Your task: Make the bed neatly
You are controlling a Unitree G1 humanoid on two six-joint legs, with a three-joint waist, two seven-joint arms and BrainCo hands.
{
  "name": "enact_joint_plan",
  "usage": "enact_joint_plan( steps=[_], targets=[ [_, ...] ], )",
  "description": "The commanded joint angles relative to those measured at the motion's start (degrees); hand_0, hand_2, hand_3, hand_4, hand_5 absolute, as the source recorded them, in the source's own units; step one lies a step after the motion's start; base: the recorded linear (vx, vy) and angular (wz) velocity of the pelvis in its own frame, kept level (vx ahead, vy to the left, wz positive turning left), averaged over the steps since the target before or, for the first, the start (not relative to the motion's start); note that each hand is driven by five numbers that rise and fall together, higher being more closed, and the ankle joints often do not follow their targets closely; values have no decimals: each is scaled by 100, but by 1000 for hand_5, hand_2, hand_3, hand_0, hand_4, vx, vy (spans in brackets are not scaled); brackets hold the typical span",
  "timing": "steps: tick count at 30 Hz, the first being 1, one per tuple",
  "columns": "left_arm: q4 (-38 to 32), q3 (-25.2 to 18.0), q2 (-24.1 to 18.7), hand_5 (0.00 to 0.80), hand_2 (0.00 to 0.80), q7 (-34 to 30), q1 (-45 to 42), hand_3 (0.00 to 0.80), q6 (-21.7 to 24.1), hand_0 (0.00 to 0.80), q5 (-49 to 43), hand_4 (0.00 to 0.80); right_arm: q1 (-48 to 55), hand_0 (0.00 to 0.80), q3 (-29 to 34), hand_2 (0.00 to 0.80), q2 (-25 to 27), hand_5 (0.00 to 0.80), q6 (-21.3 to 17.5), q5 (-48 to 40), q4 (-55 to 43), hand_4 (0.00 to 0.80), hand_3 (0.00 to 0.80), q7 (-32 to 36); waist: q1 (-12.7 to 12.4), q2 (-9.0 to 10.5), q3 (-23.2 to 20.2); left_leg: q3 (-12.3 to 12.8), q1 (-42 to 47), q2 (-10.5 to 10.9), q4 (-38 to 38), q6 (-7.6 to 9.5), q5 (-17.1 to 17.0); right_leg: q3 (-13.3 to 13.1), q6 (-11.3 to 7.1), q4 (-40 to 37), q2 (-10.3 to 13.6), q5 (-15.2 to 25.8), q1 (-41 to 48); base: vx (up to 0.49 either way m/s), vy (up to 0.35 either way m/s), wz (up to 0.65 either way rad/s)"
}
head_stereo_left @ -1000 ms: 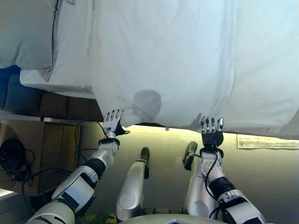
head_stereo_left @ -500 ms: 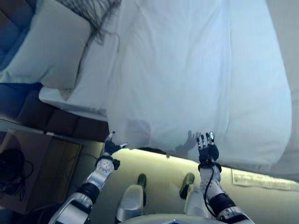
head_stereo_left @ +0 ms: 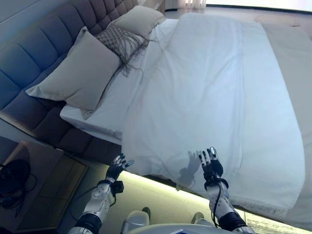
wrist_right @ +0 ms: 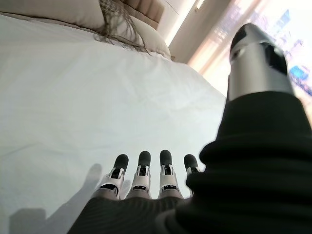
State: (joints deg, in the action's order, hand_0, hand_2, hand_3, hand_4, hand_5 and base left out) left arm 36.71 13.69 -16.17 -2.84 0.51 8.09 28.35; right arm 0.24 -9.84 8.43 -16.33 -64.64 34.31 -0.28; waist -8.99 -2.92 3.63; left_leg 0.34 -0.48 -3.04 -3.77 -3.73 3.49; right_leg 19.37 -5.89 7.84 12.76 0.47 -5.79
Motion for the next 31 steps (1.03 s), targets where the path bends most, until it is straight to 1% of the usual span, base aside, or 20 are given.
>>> enact_joint_plan(
  steps=[1, 3, 5, 9, 12, 15, 18, 21, 27, 31],
  targets=[
    [-251, -532, -346, 0, 0, -281, 139, 0, 256, 0, 280, 0, 129, 0, 356, 0, 234, 0, 14, 476, 179, 0, 0, 992, -27, 285, 4, 414, -108, 0, 277, 70, -613, -251, -349, -766, 57, 629, 490, -63, -22, -12],
    [-288, -623, -369, 0, 0, -395, 50, 0, 324, 0, 307, 0, 192, 0, 522, 0, 397, 0, -82, 598, 705, 0, 0, 1510, -28, 321, 12, 452, -89, 4, 282, 87, -575, -291, -355, -824, 32, 637, 502, -74, -42, -14],
    [-333, -601, -372, 0, 0, -396, 4, 0, 380, 0, 220, 0, 169, 0, 600, 0, 466, 0, -175, 681, 1060, 0, 0, 1687, -74, 355, 15, 456, -72, 0, 273, 86, -543, -281, -356, -872, 22, 634, 554, -46, -49, -9],
    [-356, -543, -320, 0, 0, -375, -32, 0, 318, 0, 234, 0, 74, 0, 559, 0, 499, 0, -337, 858, 1303, 0, 0, 1463, -143, 406, -11, 456, 26, -16, 279, 87, -515, -241, -337, -938, 6, 625, 700, -3, -24, -4],
    [-299, -560, -276, 0, 0, -384, -28, 0, 297, 0, 237, 0, 43, 0, 483, 0, 451, 0, -395, 992, 1217, 0, 0, 1175, -139, 413, -51, 489, 84, -33, 320, 88, -527, -250, -329, -968, -8, 623, 752, 5, 0, -1],
    [-346, -563, -256, 0, 0, -411, -43, 0, 259, 0, 367, 0, 45, 0, 422, 0, 413, 0, -315, 1154, 1040, 0, 0, 886, -121, 394, -74, 511, 146, -28, 387, 95, -536, -259, -330, -1027, -31, 637, 797, -12, 22, 0],
    [-381, -620, -222, 0, 0, -443, -88, 0, 254, 0, 474, 0, 78, 0, 344, 0, 377, 0, -263, 1394, 898, 0, 0, 740, -128, 403, -72, 528, 170, -17, 373, 108, -516, -269, -346, -1036, -7, 648, 820, -9, 11, 0],
    [-455, -637, -185, 0, 0, -510, -146, 0, 274, 0, 490, 0, 115, 0, 288, 0, 361, 0, -278, 1361, 789, 0, 0, 651, -140, 416, -69, 542, 196, -17, 381, 120, -520, -262, -358, -1042, 7, 659, 853, 0, 0, 0],
    [-463, -658, -159, 0, 0, -336, -190, 0, 157, 0, 524, 0, 154, 0, 284, 0, 333, 0, -263, 1342, 657, 0, 0, 641, -122, 430, -81, 563, 236, -2, 393, 153, -510, -281, -369, -1032, 9, 654, 876, -5, 0, 1],
    [-485, -690, -119, 0, 0, -429, -221, 0, 127, 0, 589, 0, 166, 0, 277, 0, 312, 0, -202, 1337, 612, 0, 0, 639, -117, 431, -87, 562, 265, 7, 404, 173, -503, -297, -370, -1031, 6, 648, 895, 0, 0, 0]
  ],
)
